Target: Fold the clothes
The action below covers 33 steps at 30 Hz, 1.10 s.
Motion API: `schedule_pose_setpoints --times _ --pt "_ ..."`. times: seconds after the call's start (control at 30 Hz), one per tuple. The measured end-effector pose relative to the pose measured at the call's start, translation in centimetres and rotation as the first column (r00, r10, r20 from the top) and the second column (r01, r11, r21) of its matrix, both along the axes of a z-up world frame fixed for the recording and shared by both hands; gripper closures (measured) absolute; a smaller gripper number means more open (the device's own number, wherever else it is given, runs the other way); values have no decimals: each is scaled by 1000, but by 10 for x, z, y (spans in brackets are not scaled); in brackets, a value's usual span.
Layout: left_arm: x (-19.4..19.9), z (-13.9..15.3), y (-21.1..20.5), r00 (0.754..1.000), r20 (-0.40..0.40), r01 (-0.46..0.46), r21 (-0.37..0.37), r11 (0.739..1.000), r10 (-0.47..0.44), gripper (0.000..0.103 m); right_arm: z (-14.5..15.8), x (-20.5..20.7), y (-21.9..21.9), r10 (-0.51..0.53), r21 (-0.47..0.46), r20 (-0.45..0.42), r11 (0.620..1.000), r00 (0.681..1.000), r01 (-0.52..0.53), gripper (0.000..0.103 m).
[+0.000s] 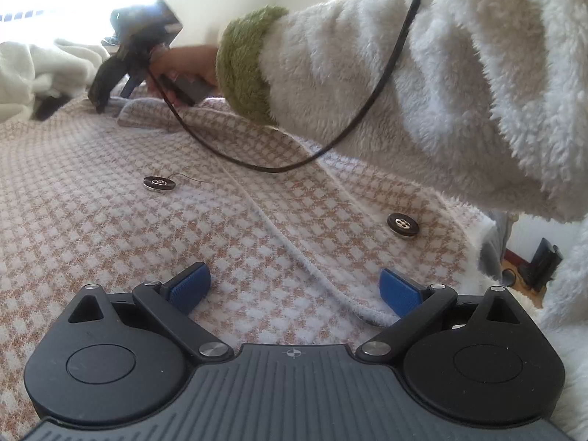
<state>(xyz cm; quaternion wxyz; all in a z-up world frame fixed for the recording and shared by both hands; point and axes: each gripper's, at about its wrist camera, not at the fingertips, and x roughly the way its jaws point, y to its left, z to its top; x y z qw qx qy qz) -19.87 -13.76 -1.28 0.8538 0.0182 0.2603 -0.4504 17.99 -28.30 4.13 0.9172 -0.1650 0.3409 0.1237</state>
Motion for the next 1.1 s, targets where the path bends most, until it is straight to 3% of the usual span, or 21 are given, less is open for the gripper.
schedule_pose_setpoints --times 0.07,0.13,0.27,0.37,0.47,0.53,0.6,0.73,0.8,0.87,1.1 --pt "-1 1 -1 1000 -7 -5 2 1000 5 4 32 -21 -11 6 76 52 997 999 -10 38" --pt "-2 3 -1 1000 -16 -12 2 1000 12 4 66 -54 -23 -20 129 109 992 994 6 25" --pt "-2 11 2 998 -44 -39 -2 999 39 5 117 -135 -51 -42 231 184 973 982 -1 19" --pt "-1 18 11 994 -88 -64 -34 997 61 5 119 -203 -41 8 134 197 990 980 -35 19" --pt "-5 20 10 988 -142 -61 -43 997 54 5 89 -230 -12 85 -21 165 996 983 -82 25" --pt "-14 20 3 989 -135 -58 -21 998 55 5 61 -223 1 87 -94 124 993 988 -76 39" --pt "-23 21 -4 992 -113 -54 -5 999 54 6 32 -205 10 62 -157 86 986 994 -48 42" --pt "-28 21 -10 991 -136 -16 -35 999 12 17 -3 -160 9 -25 -173 41 984 999 32 64" --pt "-26 19 -13 989 -151 -5 -48 999 -2 23 -10 -141 8 -55 -162 33 985 998 59 64" --pt "-24 16 -13 987 -162 1 -63 998 -11 39 -14 -124 8 -71 -154 22 985 997 73 64" --pt "-17 7 -9 984 -177 11 -110 994 -31 60 -27 -81 4 -125 -152 4 980 992 125 65"
